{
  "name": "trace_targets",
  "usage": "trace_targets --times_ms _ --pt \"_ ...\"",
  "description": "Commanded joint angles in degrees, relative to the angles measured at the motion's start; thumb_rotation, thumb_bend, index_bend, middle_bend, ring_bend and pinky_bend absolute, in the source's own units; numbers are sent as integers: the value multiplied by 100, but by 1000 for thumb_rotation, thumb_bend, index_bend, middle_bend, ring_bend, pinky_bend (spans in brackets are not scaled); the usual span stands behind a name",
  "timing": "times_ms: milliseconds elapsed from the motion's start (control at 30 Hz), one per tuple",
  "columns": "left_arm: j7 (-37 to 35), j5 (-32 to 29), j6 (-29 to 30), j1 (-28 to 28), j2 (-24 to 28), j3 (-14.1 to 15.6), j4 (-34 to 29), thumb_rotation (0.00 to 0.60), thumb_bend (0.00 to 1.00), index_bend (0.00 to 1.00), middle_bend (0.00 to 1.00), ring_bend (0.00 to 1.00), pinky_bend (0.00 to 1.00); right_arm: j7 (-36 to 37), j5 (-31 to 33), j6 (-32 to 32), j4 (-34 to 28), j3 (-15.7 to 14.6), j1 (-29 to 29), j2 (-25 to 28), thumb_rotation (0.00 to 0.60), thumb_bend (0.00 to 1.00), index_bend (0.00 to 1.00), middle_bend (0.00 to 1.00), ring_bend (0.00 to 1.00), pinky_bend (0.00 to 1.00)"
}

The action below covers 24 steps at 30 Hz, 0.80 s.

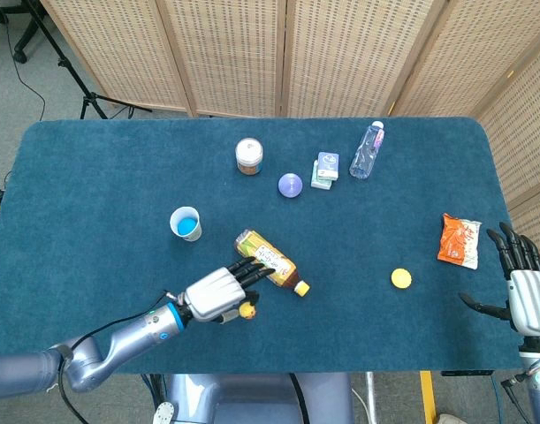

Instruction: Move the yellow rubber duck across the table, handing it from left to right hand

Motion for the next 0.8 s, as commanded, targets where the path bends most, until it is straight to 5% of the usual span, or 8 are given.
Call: trace_targets --times_ms 33,800 --pt "154 -31 -209 -221 -238 -84 23 600 345 630 0 0 0 -9 26 -23 14 10 7 -6 600 0 42 0 0 0" --pt "850 -331 -486 -752 -1393 -37 841 600 332 638 0 0 0 115 97 -98 62 41 11 20 600 0 42 0 0 0"
